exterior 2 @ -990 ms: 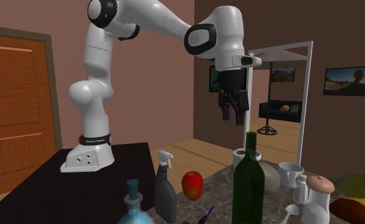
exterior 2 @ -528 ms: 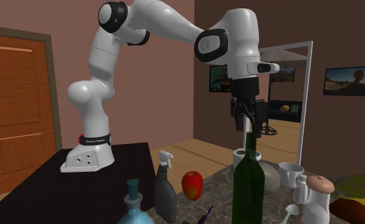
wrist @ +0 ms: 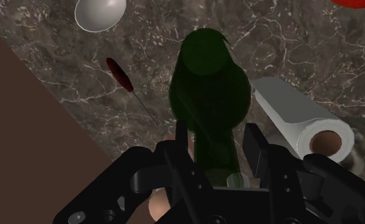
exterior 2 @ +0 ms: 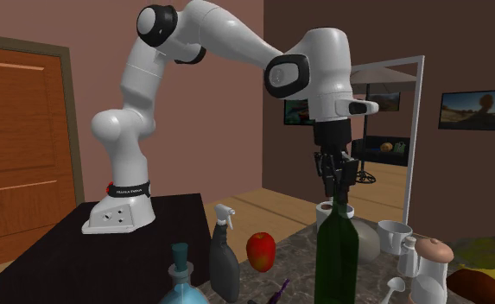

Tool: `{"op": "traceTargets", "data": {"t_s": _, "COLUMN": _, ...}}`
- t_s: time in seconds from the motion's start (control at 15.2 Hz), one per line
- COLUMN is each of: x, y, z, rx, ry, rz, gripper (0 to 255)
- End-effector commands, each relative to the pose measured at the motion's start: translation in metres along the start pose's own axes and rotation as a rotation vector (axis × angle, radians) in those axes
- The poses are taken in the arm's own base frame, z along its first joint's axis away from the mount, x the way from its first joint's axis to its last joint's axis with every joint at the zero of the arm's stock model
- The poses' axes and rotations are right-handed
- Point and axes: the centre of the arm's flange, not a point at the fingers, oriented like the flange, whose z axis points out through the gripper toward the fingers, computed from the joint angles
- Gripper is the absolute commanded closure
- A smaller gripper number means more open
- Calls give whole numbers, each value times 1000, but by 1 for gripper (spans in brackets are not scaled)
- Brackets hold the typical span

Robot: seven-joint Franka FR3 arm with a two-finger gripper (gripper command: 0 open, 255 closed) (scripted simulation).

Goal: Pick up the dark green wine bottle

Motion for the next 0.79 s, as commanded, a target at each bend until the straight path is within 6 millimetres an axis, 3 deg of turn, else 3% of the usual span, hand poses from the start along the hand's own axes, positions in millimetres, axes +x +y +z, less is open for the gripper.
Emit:
{"op": "traceTargets", "data": {"t_s": 0.0, "x": 0, "y": 0, "z": 0, "rx": 0, "ry": 0, "rz": 0, "gripper": 255}}
{"op": "traceTargets", "data": {"t_s": 0.46, "x": 0, "y": 0, "z": 1, "rx": 0, "ry": 0, "rz": 0, "gripper": 255}}
{"op": "traceTargets", "data": {"t_s": 0.73, "x": 2, "y": 1, "z": -20, "rx": 0, "ry": 0, "rz": 0, "gripper": 255}}
